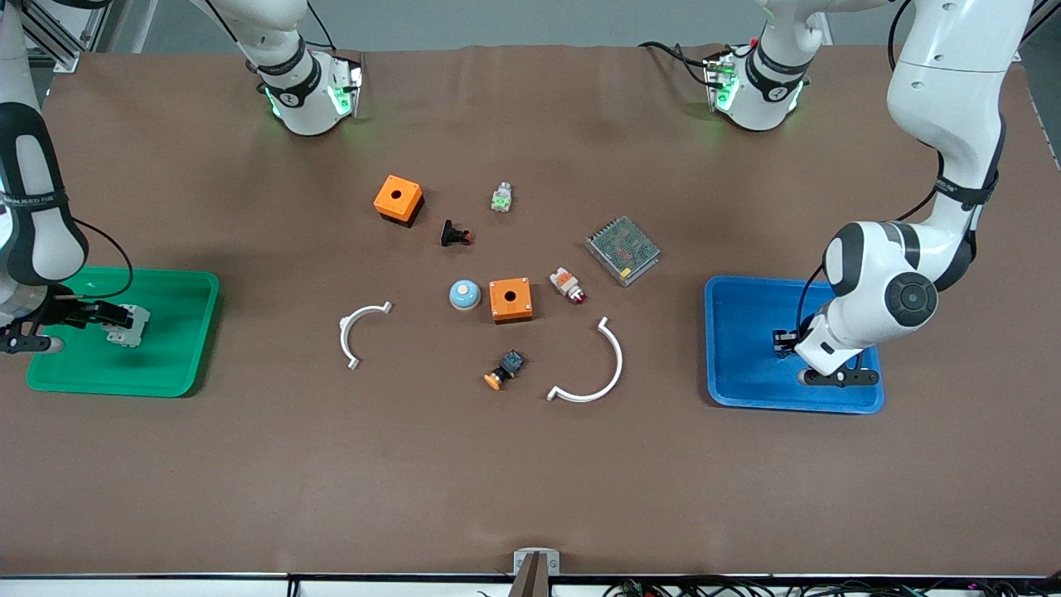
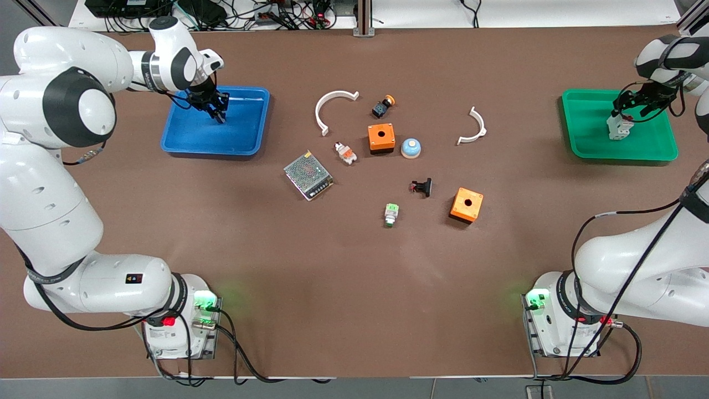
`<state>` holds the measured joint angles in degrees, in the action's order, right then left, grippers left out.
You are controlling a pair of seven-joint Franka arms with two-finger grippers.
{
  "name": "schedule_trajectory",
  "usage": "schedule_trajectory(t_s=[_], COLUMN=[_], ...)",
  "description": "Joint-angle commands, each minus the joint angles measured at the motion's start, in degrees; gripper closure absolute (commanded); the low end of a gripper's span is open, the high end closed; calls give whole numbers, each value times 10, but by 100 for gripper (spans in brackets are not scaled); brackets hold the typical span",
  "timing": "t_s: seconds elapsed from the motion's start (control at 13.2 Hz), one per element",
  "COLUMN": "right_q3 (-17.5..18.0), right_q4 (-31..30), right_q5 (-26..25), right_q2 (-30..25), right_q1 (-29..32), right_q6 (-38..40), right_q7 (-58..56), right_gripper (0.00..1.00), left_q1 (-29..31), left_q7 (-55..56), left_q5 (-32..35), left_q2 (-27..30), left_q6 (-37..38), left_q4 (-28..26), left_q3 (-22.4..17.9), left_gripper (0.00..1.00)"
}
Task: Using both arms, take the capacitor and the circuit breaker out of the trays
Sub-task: 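Lower and close the left gripper on the capacitor while the right grasps breaker, then carry the capacitor with the left gripper toward the white clip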
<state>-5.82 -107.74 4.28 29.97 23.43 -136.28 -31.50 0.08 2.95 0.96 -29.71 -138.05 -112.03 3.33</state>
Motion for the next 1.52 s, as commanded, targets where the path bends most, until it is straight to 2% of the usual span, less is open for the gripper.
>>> schedule_trajectory(t_s=[0.0,0.23,0.38,0.61,0.83,0.98,1.21,1.29,1.44], right_q3=[8,8,8,8,8,8,8,8,8], right_q4=[6,7,6,0,-36,-38,-37,-38,-37], right_q5=[17,16,16,17,17,17,17,17,17], right_q2=[13,24,32,34,32,31,31,30,27], right_q1=[8,9,10,14,14,15,15,15,14], right_q6=[-9,-21,-32,-39,-94,-97,-97,-97,-90], right_q7=[-37,-39,-39,-41,-41,-41,-40,-40,-39], right_gripper=[0,0,0,0,1,3,10,16,38], left_q1=[1,1,-1,-2,-17,-62,-142,-163,-214], left_q7=[-7,-3,-2,38,99,183,291,326,378], left_q5=[1,1,1,-1,-6,-6,-4,-3,3], left_q2=[3,11,52,70,58,31,-42,-71,-127], left_q6=[-7,2,71,182,236,241,242,242,241], left_q4=[-2,0,5,63,141,189,282,311,368], left_q3=[-1,0,4,47,99,106,106,106,97], left_gripper=[76,77,78,78,78,78,78,78,78])
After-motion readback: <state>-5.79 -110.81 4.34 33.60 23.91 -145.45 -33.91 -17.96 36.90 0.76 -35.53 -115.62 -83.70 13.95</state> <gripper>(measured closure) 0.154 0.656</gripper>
